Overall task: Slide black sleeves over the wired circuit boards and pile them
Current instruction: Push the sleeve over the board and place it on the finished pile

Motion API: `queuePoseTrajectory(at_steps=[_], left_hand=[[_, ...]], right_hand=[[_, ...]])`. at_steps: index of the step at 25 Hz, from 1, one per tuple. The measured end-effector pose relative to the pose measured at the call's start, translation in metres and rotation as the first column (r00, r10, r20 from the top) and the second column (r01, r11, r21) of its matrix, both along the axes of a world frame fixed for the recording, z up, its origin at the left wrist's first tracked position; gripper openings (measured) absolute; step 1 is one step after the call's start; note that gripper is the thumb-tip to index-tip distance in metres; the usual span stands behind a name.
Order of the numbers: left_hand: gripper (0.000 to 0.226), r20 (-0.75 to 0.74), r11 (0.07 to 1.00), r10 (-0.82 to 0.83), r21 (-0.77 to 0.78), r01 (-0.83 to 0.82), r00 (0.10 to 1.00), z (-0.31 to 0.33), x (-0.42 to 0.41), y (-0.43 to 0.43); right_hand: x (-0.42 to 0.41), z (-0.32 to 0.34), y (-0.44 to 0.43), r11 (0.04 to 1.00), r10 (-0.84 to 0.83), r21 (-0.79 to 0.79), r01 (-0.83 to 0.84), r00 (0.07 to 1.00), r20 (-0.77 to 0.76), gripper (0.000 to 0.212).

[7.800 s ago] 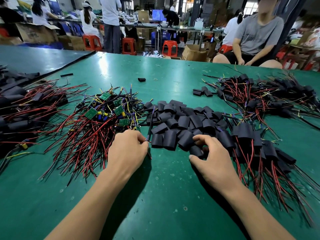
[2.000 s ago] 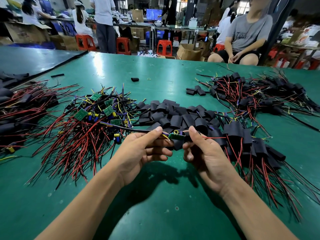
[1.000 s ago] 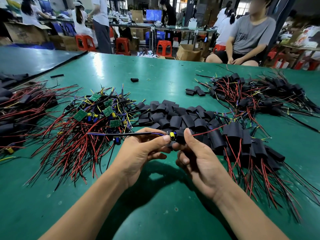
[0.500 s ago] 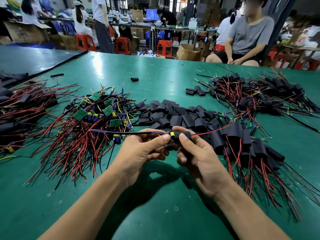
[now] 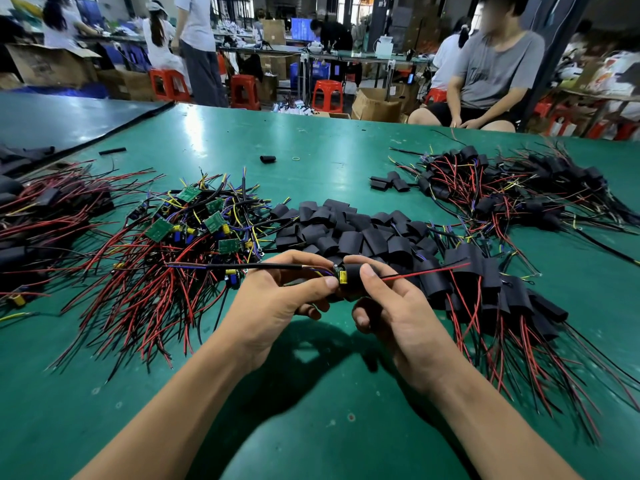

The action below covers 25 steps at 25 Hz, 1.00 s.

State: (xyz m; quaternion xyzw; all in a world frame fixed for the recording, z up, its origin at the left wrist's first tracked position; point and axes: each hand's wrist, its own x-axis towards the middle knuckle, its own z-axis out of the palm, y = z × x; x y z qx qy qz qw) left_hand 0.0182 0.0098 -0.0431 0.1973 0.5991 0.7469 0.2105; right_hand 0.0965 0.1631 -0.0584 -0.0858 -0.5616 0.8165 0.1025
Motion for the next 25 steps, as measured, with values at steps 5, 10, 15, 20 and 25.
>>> queuePoseTrajectory(at_steps=[5,10,15,20,25], left_hand=[[0.022,0.044,1.000,0.007,0.021,-0.008,0.999,0.0021,-0.0011,0.0007],[0.020,0.080,0.999,0.004,0.041,-0.008,0.997,0.0037,-0.0019,-0.0008],[0.025,0.174,0.998,-0.020,0.069,0.008,0.985,0.0016,-0.0009,0.0020],[0.022,0.250,0.987,-0.145,0.100,0.124,0.957,0.0012,-0.0022,0.0025],[0.026,0.203,0.993,-0.104,0.069,0.092,0.974,-0.0007,0.0003,0.0042]], right_hand=[[0.0006,-0.0004,0.0002,0.997,-0.037,0.063,0.040,0.998,-0.053,0.024],[0.0012,-0.0001,0.0020,0.993,-0.029,0.109,0.037,0.997,-0.078,0.023],[0.0015,0.0010,0.0030,0.993,-0.034,0.110,0.047,0.993,-0.113,0.032],[0.0000,0.0025,0.0040,0.979,-0.152,0.114,0.168,0.979,-0.135,0.046],[-0.0007,-0.0004,0.0001,0.969,-0.203,0.117,0.219,0.970,-0.134,0.042]])
